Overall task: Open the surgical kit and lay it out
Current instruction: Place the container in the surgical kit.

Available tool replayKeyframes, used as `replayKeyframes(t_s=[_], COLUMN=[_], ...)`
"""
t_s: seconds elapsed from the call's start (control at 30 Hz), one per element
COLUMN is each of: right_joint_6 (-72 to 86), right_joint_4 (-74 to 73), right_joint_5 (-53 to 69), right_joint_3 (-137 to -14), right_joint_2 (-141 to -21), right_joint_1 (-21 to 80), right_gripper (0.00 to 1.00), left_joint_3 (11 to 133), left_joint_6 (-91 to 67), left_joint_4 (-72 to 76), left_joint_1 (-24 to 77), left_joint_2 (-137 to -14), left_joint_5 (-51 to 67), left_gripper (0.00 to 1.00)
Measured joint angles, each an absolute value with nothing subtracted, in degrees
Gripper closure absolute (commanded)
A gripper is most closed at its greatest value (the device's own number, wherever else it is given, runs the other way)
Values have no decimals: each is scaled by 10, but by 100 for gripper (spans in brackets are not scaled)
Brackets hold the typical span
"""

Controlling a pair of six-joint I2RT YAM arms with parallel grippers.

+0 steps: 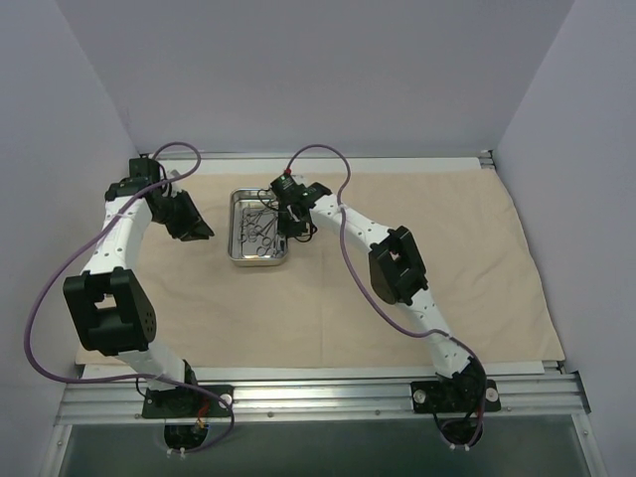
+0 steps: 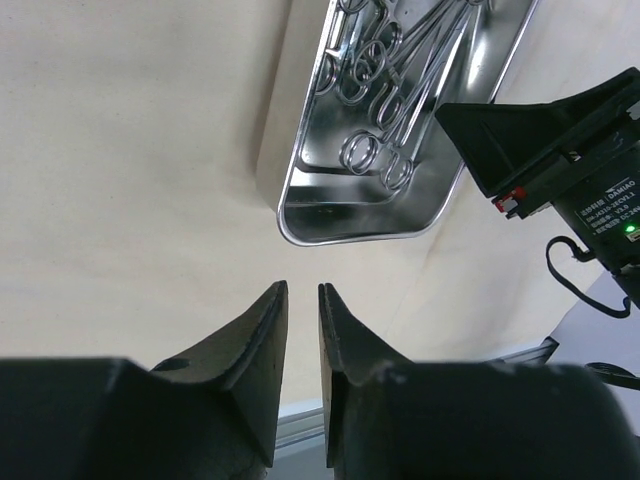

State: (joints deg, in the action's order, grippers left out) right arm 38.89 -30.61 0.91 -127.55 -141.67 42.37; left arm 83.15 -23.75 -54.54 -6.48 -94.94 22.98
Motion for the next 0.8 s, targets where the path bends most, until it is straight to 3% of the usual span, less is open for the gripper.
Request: replayKeyframes(t_s=[0.53,0.63,0.67,0.8], right_joint_6=[420,427,432,435], right_joint_4=[-302,-302,-300,-289], right_joint_5=[11,13,19,27], right_joint_3=[-1286,-1286,-1286,-1286], right_joint_2=[-1439,-1439,-1439,-1439], right_joint_1=[443,446,447,450], right_gripper=[96,74,58,33], left_joint_3=[832,832,832,849], left_joint_6=[-249,-254,-256,-256], left_joint_4=[-533,-527,-524,-525], left_joint_1=[-37,-26,-21,-1], left_joint_2=[-984,-992,-995,-1011], left_joint_5=[271,273,273,263], left_gripper=[72,72,72,71])
